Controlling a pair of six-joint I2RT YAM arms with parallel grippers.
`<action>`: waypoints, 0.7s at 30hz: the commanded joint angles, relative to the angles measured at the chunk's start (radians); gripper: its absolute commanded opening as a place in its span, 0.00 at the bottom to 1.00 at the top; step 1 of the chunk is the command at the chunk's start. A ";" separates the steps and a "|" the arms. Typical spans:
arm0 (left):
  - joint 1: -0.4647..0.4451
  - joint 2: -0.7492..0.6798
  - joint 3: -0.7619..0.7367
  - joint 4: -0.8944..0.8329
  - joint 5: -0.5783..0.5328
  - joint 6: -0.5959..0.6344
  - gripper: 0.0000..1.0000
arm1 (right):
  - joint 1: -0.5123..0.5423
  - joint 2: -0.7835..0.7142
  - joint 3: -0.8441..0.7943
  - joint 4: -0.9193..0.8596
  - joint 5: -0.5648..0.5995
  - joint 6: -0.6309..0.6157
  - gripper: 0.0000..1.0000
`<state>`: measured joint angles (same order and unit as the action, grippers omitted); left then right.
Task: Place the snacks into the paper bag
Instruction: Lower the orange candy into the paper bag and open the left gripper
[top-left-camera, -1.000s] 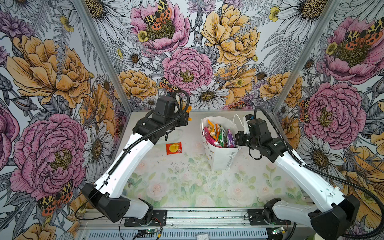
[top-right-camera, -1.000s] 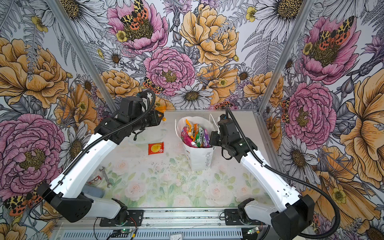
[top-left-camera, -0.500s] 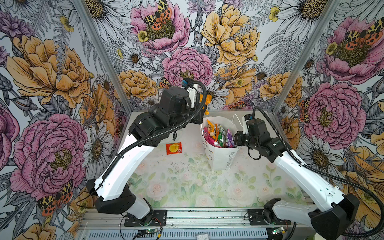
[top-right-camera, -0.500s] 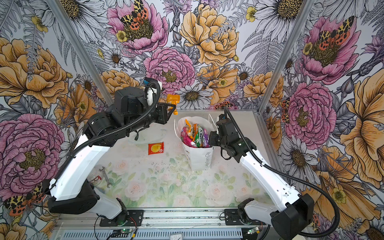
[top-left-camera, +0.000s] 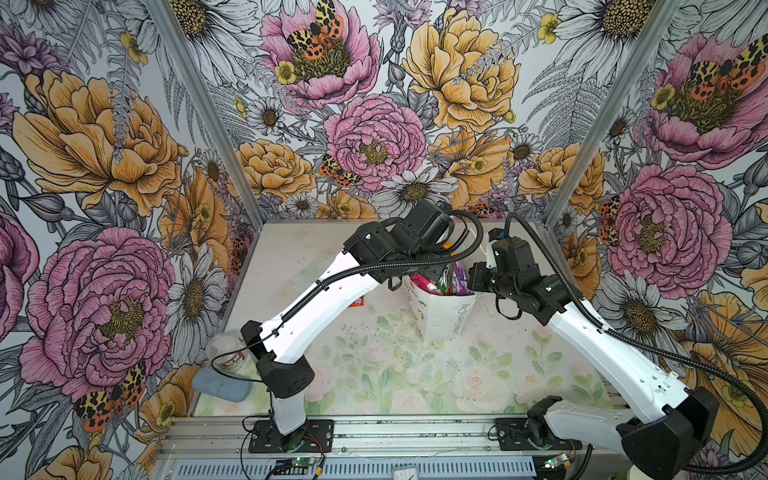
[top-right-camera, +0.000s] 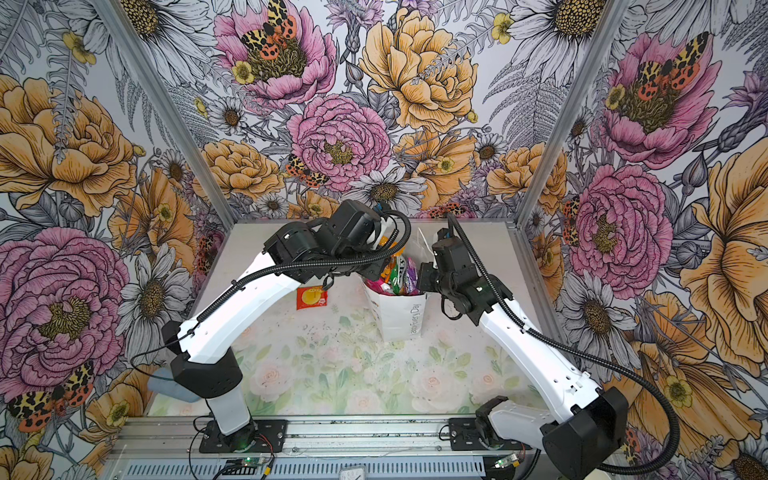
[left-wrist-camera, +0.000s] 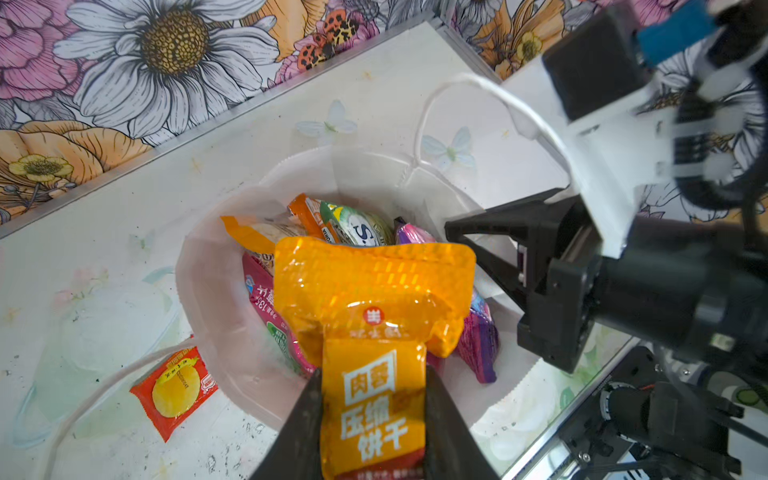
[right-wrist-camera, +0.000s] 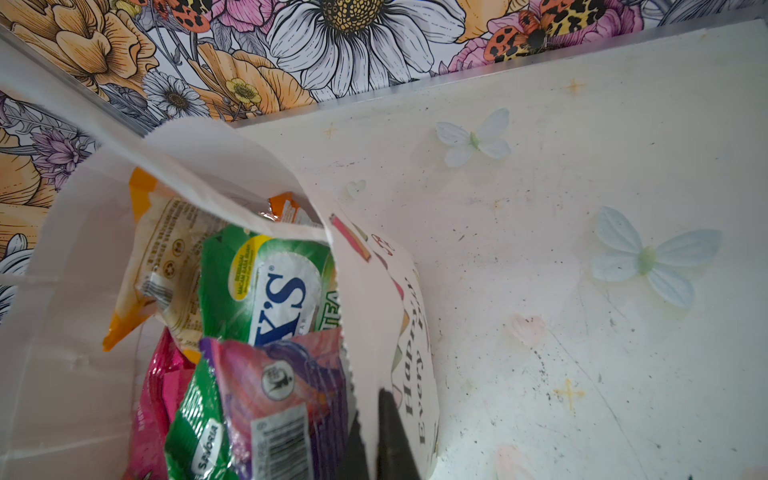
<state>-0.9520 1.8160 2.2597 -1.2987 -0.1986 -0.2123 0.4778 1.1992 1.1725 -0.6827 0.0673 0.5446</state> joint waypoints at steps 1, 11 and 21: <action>0.021 -0.009 -0.020 -0.023 0.057 0.020 0.28 | 0.009 -0.023 0.006 0.072 0.024 0.005 0.00; 0.061 0.058 -0.082 -0.030 0.111 0.022 0.28 | 0.009 -0.020 -0.001 0.072 0.020 0.011 0.00; 0.073 0.109 -0.075 -0.040 0.116 0.018 0.30 | 0.013 -0.020 -0.007 0.075 0.023 0.018 0.00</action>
<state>-0.8913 1.9301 2.1838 -1.3300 -0.1028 -0.2050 0.4812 1.1992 1.1675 -0.6762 0.0757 0.5568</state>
